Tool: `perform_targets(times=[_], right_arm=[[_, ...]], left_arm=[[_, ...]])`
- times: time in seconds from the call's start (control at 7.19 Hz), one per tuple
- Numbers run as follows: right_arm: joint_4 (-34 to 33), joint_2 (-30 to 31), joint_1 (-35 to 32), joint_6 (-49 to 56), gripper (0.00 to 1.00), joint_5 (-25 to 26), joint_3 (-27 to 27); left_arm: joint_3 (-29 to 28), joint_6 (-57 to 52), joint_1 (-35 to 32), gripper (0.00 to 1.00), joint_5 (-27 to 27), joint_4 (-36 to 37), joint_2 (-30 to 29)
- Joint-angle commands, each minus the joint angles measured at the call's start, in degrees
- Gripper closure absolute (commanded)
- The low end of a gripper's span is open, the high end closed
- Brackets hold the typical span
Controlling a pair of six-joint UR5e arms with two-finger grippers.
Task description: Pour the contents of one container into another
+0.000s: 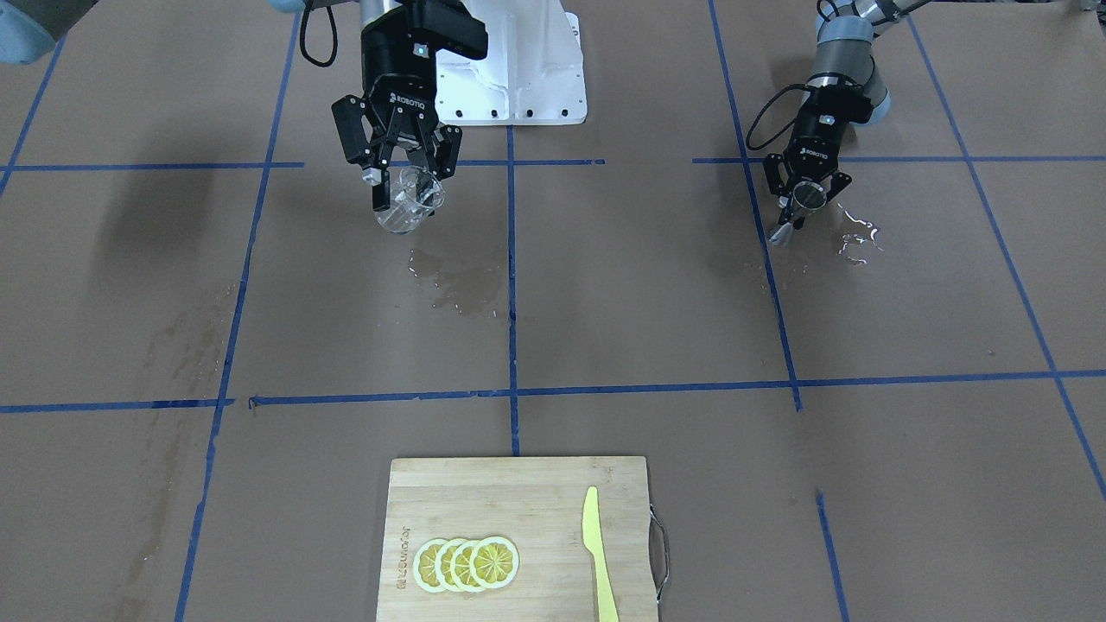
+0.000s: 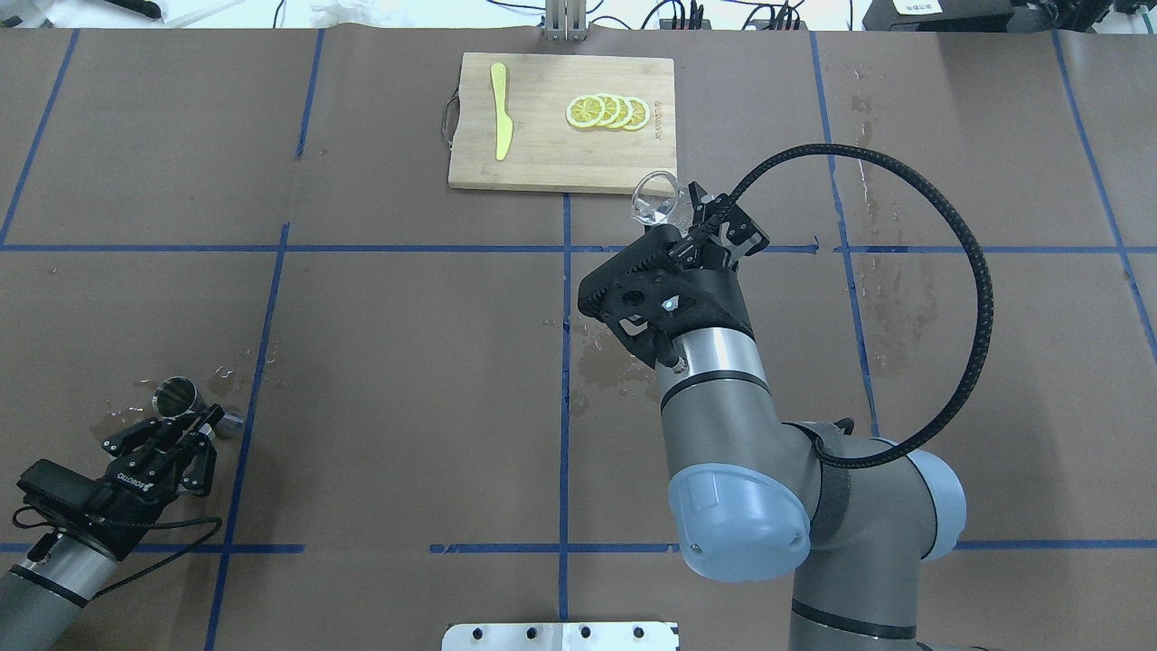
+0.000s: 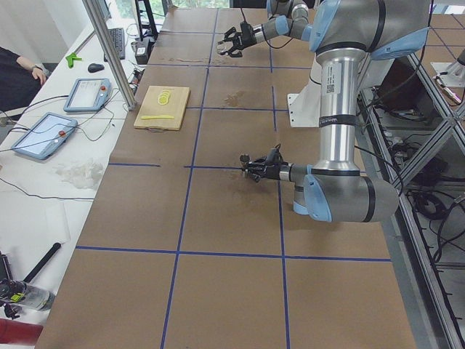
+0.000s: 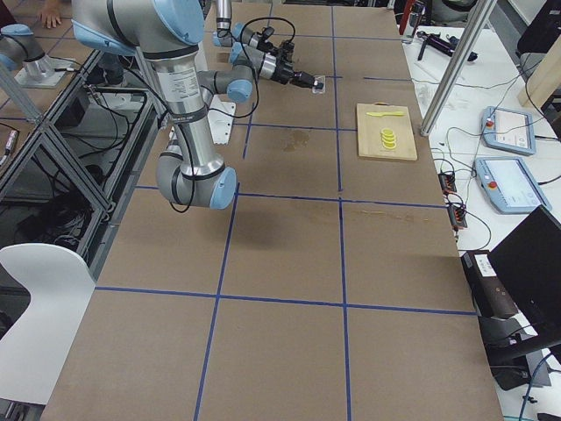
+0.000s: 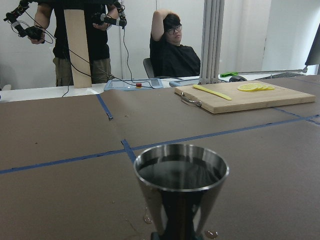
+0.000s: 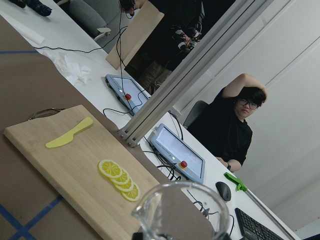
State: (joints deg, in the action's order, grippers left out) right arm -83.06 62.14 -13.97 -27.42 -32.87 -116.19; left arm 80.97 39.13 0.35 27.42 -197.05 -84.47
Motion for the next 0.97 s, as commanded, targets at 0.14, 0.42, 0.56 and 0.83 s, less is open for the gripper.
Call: perform_targets(times=[0.14,0.42,0.56,0.83], right_arm=[[-0.09,0.00,0.09,0.00,1.00,0.00,-0.35],[0.00,0.00,0.00,0.00,1.00,0.00,-0.26],[-0.09,0.00,0.09,0.00,1.00,0.00,-0.35],[0.00,0.00,0.00,0.00,1.00,0.00,-0.35]], left_arm=[[-0.02,-0.01,0.00,0.79,0.00,-0.09,0.01],[-0.02,-0.10,0.00,0.75,-0.09,-0.09,0.01],[-0.02,-0.10,0.00,0.72,-0.09,-0.09,0.01],[-0.02,-0.10,0.00,0.59,-0.09,-0.09,0.01]])
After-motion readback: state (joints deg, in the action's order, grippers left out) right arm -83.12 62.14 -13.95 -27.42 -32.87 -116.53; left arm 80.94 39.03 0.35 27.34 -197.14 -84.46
